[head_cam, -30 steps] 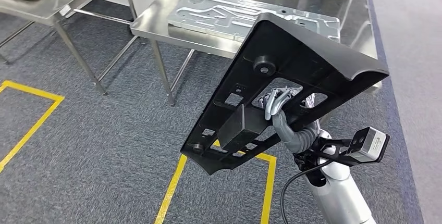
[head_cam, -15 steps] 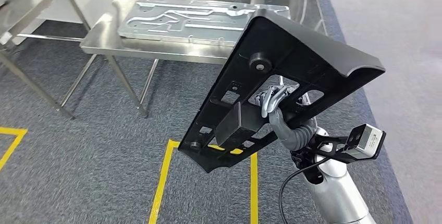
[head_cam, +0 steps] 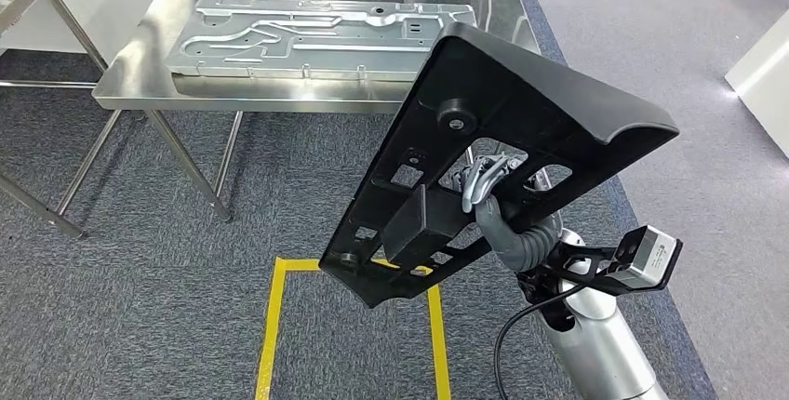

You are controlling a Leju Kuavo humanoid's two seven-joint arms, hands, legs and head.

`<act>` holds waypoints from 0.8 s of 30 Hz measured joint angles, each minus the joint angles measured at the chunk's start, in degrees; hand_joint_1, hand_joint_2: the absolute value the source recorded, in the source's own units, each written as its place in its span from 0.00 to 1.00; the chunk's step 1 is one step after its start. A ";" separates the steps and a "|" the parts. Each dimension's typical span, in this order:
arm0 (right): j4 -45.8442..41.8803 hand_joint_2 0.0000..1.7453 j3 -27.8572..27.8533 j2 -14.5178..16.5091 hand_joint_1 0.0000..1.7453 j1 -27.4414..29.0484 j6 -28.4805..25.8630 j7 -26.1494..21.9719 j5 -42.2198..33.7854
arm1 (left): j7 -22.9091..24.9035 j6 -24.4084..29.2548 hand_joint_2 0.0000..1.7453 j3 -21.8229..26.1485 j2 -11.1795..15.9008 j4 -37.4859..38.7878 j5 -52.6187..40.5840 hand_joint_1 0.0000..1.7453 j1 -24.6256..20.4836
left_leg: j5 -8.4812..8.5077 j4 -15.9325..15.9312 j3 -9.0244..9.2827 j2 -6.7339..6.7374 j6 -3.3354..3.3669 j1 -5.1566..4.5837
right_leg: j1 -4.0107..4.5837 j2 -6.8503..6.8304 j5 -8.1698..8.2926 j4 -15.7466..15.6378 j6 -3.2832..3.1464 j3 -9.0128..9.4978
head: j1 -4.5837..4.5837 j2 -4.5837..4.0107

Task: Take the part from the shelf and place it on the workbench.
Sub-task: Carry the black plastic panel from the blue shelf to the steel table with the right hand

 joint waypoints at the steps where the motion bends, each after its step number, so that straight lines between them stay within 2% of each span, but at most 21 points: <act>1: -0.03 1.00 -0.01 -0.03 1.00 -0.02 -0.14 -0.10 0.10 | 0.01 -0.14 0.00 0.00 0.01 0.00 -0.01 0.00 -0.02 | -0.11 0.03 0.11 0.11 -0.17 -0.06 | 0.16 -0.38 1.58 -4.29 -0.35 2.26 | 0.00 0.00; 2: -0.07 1.00 0.00 -0.07 1.00 -0.03 -0.29 -0.20 0.16 | 0.01 -0.21 0.00 0.00 0.01 0.00 -0.03 0.00 -0.03 | -0.24 0.06 0.17 0.17 -0.41 -0.17 | 0.36 -0.70 2.62 -7.67 -0.73 3.99 | 0.00 0.00; 3: -0.11 1.00 0.01 -0.07 1.00 -0.02 -0.45 -0.29 0.20 | 0.02 -0.24 0.00 0.00 0.02 0.00 -0.04 0.00 -0.04 | -0.36 0.09 0.19 0.24 -0.71 -0.26 | 0.58 -0.93 2.98 -9.65 -1.09 4.97 | 0.00 0.00; 6: -0.20 1.00 0.07 -0.13 1.00 0.13 -0.74 -0.73 0.60 | -0.03 -0.34 0.00 0.00 0.05 0.00 -0.09 0.00 -0.09 | -0.70 -0.08 0.46 0.50 -1.77 -0.33 | 0.72 -0.66 2.82 -10.59 -2.02 5.35 | 0.00 0.00; 8: -0.26 1.00 0.10 -0.18 1.00 0.23 -0.81 -1.12 0.93 | -0.07 -0.40 0.00 -0.01 0.09 0.00 -0.16 0.00 -0.12 | -2.10 1.97 -0.04 0.15 -2.28 -0.28 | 0.41 -0.40 2.91 -11.13 -2.75 5.98 | -0.01 0.00; 9: -0.29 1.00 0.14 -0.17 1.00 0.30 -0.88 -1.28 1.02 | -0.08 -0.44 0.00 -0.02 0.14 0.00 -0.19 0.00 -0.11 | -3.55 4.77 -1.24 -0.20 -2.43 -0.19 | 0.32 -0.30 2.90 -11.31 -3.04 6.31 | -0.01 0.00; 11: -0.29 1.00 0.19 -0.17 1.00 0.51 -1.06 -1.49 1.12 | -0.07 -0.60 0.00 -0.02 0.28 0.00 -0.24 0.00 0.00 | -6.83 12.86 -5.41 -0.68 -2.66 -0.17 | 0.46 0.00 2.64 -11.26 -3.41 6.58 | -0.02 0.00; 12: -0.28 1.00 0.22 -0.17 1.00 0.68 -1.19 -1.51 1.15 | -0.07 -0.70 0.00 -0.02 0.36 0.00 -0.28 0.00 0.08 | -7.51 15.89 -7.30 -0.78 -2.71 -0.17 | 0.55 0.22 2.43 -11.20 -3.48 6.73 | -0.02 0.00; 13: -0.27 1.00 0.25 -0.18 1.00 0.81 -1.34 -1.54 1.18 | -0.07 -0.79 0.00 -0.01 0.39 0.00 -0.36 0.00 0.16 | -7.04 16.95 -8.33 -0.80 -2.69 -0.17 | 0.63 0.45 2.18 -11.12 -3.49 6.94 | -0.02 0.00; 14: -0.27 1.00 0.28 -0.18 1.00 0.90 -1.48 -1.59 1.20 | -0.07 -0.86 0.00 -0.01 0.42 0.00 -0.44 0.00 0.20 | -5.31 15.43 -8.11 -0.81 -2.56 -0.18 | 0.69 0.68 1.86 -11.01 -3.45 7.25 | -0.02 0.00; 16: -0.27 1.00 0.31 -0.18 1.00 0.96 -1.69 -1.76 1.21 | -0.07 -0.91 0.00 -0.02 0.54 0.00 -0.54 0.00 0.19 | -0.58 7.67 -5.08 -0.94 -2.05 -0.24 | 0.75 0.99 1.07 -10.80 -3.26 8.05 | -0.02 0.00; 17: -0.28 1.00 0.32 -0.18 1.00 0.95 -1.74 -1.86 1.22 | -0.08 -0.93 0.00 -0.02 0.63 0.00 -0.55 0.00 0.15 | 0.90 4.02 -3.48 -1.06 -1.73 -0.37 | 0.83 1.13 0.68 -10.67 -3.05 8.35 | -0.01 0.00; 18: -0.28 1.00 0.33 -0.18 1.00 0.95 -1.77 -1.94 1.24 | -0.09 -0.95 0.00 -0.02 0.72 0.00 -0.55 0.00 0.10 | 1.52 1.75 -2.45 -1.17 -1.44 -0.52 | 0.87 1.23 0.41 -10.67 -2.78 8.54 | -0.01 0.00; 19: -0.28 1.00 0.36 -0.18 1.00 0.96 -1.80 -1.99 1.25 | -0.11 -0.96 0.00 -0.02 0.79 0.00 -0.56 0.00 0.07 | 1.41 0.77 -2.00 -1.26 -1.15 -0.67 | 0.88 1.32 0.33 -10.63 -2.45 8.65 | -0.01 0.00; 22: -0.31 1.00 0.48 -0.19 1.00 1.00 -1.84 -2.03 1.30 | -0.16 -0.98 0.00 -0.02 0.89 0.00 -0.58 0.00 0.03 | 1.08 -0.04 -1.25 -1.22 -0.22 -0.59 | 0.87 1.21 0.19 -9.90 -1.44 8.72 | -0.01 0.00; 24: -0.32 1.00 0.52 -0.19 1.00 0.91 -1.89 -2.07 1.37 | -0.22 -1.00 0.00 -0.02 0.89 0.00 -0.58 0.00 0.00 | 0.85 -0.37 -0.44 -1.19 0.37 -0.39 | 0.69 0.81 -1.66 -6.19 -0.80 7.00 | -0.01 0.00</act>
